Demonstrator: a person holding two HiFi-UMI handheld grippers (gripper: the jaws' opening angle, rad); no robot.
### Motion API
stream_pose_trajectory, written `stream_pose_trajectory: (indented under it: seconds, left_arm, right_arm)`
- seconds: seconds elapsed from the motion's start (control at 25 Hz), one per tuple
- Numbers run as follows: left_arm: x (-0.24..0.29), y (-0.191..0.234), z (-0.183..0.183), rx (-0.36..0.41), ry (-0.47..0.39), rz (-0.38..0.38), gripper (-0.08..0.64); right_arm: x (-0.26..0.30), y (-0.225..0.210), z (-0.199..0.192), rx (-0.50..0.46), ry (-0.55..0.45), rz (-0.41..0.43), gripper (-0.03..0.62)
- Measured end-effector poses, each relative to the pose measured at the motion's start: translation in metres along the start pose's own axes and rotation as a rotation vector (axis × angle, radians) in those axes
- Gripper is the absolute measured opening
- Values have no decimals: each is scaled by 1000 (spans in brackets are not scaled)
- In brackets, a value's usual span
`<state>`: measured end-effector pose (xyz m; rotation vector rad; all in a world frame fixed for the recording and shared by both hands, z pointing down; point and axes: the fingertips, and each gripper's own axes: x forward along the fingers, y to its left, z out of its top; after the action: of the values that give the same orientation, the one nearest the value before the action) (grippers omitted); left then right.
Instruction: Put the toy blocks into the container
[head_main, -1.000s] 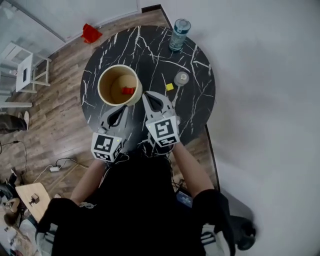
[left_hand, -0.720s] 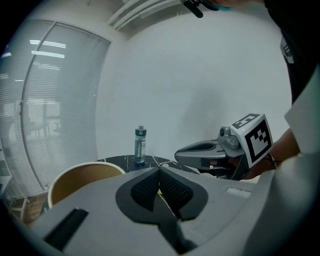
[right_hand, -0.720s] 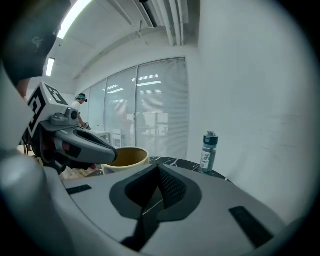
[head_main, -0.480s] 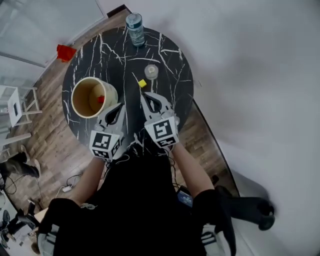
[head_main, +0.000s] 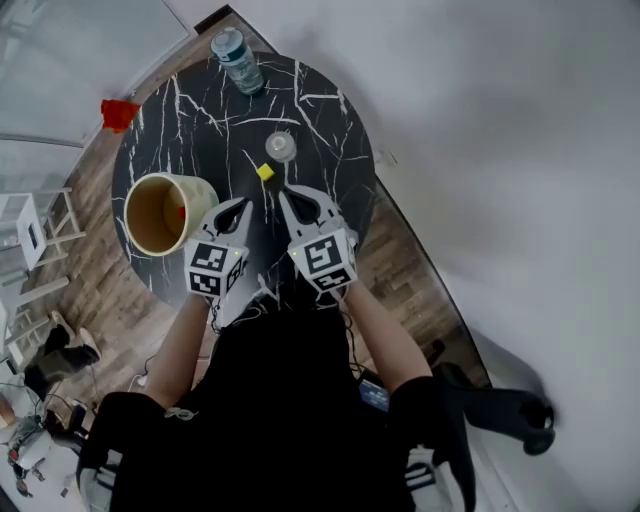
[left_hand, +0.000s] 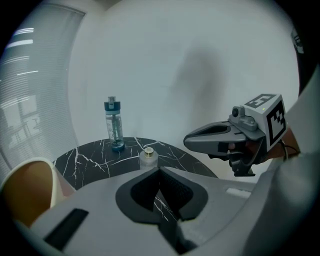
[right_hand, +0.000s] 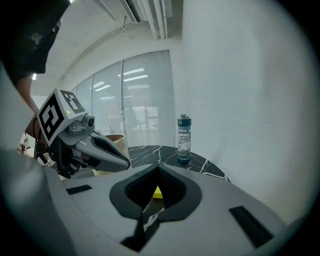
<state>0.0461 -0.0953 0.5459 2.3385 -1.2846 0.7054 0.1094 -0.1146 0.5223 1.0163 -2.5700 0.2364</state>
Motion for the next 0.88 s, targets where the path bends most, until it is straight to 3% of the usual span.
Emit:
stream_pose_trajectory:
  seconds: [0.64,0.88]
  left_arm:
    - [95,32,-40,68,265,-2,10]
    - [122,30,-66,149,390,-62,161]
  right_arm:
    - [31,-28,-57,85,113,63,-3]
    - [36,-30,-69,102,134,79,-3]
